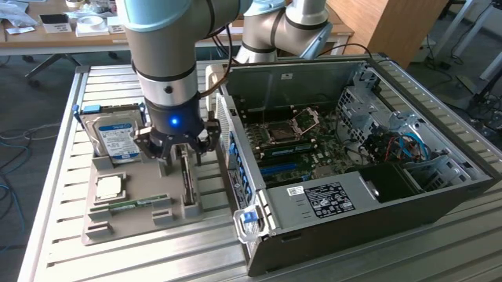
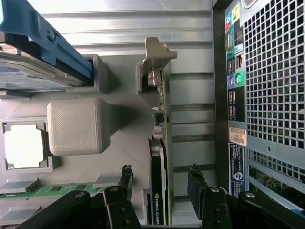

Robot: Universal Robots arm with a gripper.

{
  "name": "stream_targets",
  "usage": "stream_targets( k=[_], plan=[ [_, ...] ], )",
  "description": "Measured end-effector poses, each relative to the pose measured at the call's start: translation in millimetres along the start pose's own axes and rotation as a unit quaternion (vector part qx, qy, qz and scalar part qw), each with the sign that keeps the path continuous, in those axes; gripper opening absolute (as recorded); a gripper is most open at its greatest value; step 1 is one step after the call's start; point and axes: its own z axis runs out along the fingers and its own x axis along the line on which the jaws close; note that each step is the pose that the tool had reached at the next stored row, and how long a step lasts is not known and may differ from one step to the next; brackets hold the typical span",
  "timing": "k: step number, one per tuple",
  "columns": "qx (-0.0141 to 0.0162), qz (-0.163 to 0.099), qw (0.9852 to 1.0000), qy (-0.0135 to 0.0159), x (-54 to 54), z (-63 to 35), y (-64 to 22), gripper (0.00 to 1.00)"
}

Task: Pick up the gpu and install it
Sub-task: 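Pick up the gpu and move the gpu toward the slot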

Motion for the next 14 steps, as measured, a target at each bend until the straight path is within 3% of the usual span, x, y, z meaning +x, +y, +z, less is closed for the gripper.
stream_targets(
  k=[9,14],
  plan=[
    [0.0000,0.000,1.0000,-0.0001,0.4,13.8,-0.5,0.59],
    [0.0001,0.000,1.0000,0.0000,0.5,14.8,-0.6,0.59]
  ],
)
